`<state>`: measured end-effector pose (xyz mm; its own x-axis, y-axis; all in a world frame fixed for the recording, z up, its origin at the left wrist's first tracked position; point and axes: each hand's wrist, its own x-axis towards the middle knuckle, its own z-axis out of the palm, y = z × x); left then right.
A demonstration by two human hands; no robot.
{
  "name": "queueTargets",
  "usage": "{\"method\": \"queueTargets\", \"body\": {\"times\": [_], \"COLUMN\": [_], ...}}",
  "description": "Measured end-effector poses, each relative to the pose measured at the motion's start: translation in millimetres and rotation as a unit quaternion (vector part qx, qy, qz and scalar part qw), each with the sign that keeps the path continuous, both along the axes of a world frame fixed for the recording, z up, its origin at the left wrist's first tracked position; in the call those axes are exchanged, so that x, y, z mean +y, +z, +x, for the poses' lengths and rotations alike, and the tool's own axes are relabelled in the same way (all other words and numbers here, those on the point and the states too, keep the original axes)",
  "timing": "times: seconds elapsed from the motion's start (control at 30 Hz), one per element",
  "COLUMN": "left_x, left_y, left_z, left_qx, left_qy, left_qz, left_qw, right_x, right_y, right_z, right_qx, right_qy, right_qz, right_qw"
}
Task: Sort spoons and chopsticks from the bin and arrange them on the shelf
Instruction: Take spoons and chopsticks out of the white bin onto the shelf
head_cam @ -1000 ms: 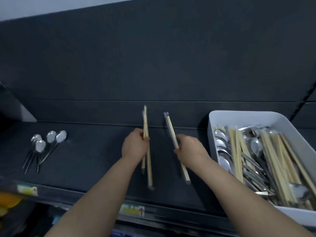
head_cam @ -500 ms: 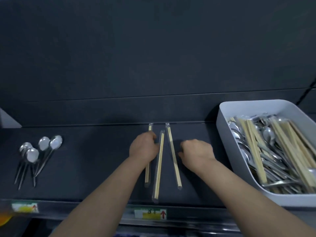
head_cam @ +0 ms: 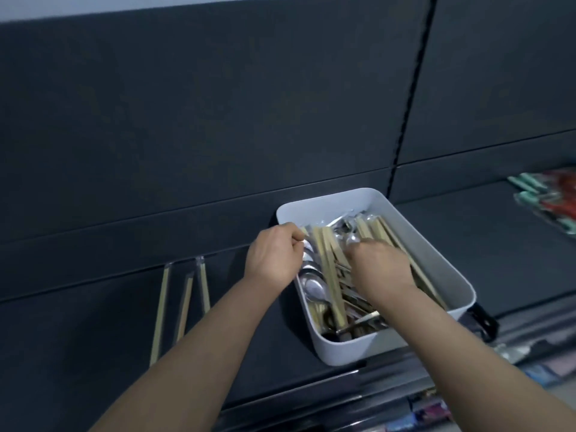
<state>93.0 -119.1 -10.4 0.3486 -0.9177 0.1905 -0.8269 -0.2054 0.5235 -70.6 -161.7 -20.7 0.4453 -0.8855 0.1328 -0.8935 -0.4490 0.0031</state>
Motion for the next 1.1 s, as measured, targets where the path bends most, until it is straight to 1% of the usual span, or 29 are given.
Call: {"method": "queueTargets", "body": {"times": [0.07,0.17,0.23,0.27,0.33,0.43,0.53,0.63,0.73,0.87,1.0,1.1], "left_x": [-14.9,-34.2,-42.2,-45.7,-51.3,-56.0,-54.4,-50.1,-48.1,-50.7,-51.8,-53.4], "left_y": [-0.8,-6.9,-11.1,-13.3,-15.6,-18.8,-20.5,-19.4,-17.8,-21.3,-26.0,-23.1], "left_z": [-24.9,-50.5,-61.5,-65.7,-72.1,-73.1,-67.6,-61.7,-59.1,-64.5,-73.2,-79.2], "left_qx": [-0.037,-0.110,-0.129,-0.133,-0.122,-0.075,-0.016,0.014,0.000,-0.030,-0.070,-0.070], "left_qy": [-0.020,-0.012,0.004,0.012,0.025,0.059,0.088,0.099,0.102,0.099,0.098,0.088], "left_qz": [0.036,0.142,0.192,0.203,0.215,0.223,0.187,0.144,0.141,0.164,0.199,0.222], "left_qw": [0.998,0.984,0.973,0.970,0.968,0.970,0.978,0.985,0.985,0.981,0.973,0.968], "right_x": [-13.9,-32.2,-41.0,-44.9,-50.4,-55.3,-58.0,-59.6,-57.5,-55.1,-54.5,-52.7], "right_y": [1.1,-1.2,-3.0,-4.7,-6.6,-10.0,-14.7,-12.2,-8.7,-12.6,-6.6,0.8], "right_z": [-26.8,-53.1,-63.5,-66.2,-67.8,-64.0,-58.8,-53.4,-48.8,-48.8,-58.7,-67.5], "right_qx": [-0.003,-0.005,-0.016,-0.021,-0.028,-0.033,-0.047,-0.062,-0.063,-0.068,-0.131,-0.162], "right_qy": [-0.028,-0.048,-0.054,-0.052,-0.042,-0.030,-0.032,-0.040,-0.047,-0.055,-0.059,-0.058], "right_qz": [0.027,0.053,0.068,0.078,0.097,0.117,0.132,0.182,0.228,0.200,0.198,0.190], "right_qw": [0.999,0.997,0.996,0.995,0.994,0.992,0.990,0.980,0.970,0.976,0.970,0.967]}}
